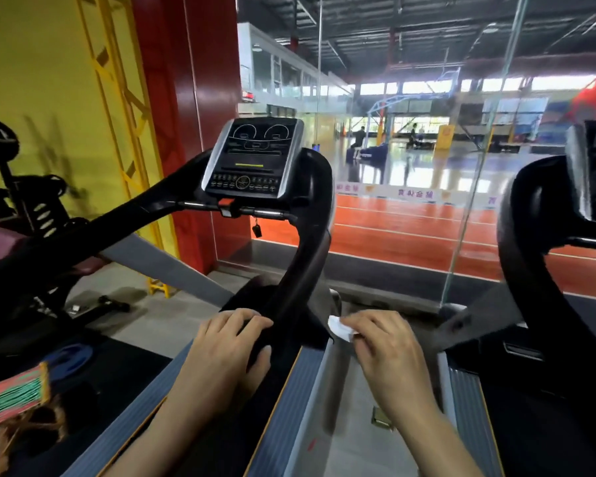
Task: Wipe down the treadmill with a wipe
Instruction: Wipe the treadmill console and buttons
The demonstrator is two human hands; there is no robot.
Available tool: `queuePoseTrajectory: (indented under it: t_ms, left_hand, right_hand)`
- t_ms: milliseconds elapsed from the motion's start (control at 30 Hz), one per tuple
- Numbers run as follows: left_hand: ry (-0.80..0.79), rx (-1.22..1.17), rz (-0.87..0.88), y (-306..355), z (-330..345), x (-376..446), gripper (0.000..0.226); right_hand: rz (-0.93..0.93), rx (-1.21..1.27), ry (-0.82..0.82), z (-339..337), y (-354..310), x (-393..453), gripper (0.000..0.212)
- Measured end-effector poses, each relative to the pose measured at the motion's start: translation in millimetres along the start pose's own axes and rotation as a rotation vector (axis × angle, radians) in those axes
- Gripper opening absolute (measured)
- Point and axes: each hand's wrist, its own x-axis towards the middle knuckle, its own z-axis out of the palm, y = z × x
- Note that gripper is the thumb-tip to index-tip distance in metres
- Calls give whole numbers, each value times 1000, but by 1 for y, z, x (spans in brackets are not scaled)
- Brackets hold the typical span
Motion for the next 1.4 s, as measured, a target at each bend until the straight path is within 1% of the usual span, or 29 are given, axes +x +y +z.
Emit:
queuePoseTrajectory:
  t_ms: [67,133,267,333,500,600,667,767,867,1000,1100,1233,1400]
  left_hand:
    - [4,10,-5,-6,16,32,37]
    - [8,11,-8,-11,32,66,37]
    - [-33,13,-12,-33,69,136,39]
    - [-48,35,-22,-49,89,173,41]
    - [-42,67,-57,-90,132,266,43]
    - [-78,40,-62,-108,159,316,49]
    - [-78,8,-74,-119,179,343,50]
    - [-43,42,-62,-134,206,386,43]
    - [39,71,-52,-149,237,426,35]
    - [95,130,-79,-165,279,485,31]
    - [107,193,-157,-179,306,530,37]
    - [79,261,-290,-201,341,585,45]
    - [73,299,-351,-234,371,634,56]
  right_hand:
    - [-25,36,-7,19,24,29,42]
    - [-62,55,-14,39,49,60,43]
    - [-110,99,0,84,96,123,40]
    - [-141,111,-21,108,117,160,39]
    - [-182,151,-46,165,167,248,40]
    - [-175,171,-72,195,202,289,39]
    - [-187,178,-96,215,224,311,39]
    - [-222,197,-124,247,256,352,38]
    - [-254,233,-122,278,288,399,32]
    - [-358,274,-122,319,330,465,32]
    - [-401,324,-138,344,357,513,30]
    - [-437,389,-184,383,384,578,34]
    - [-469,464,-215,426,396,646,32]
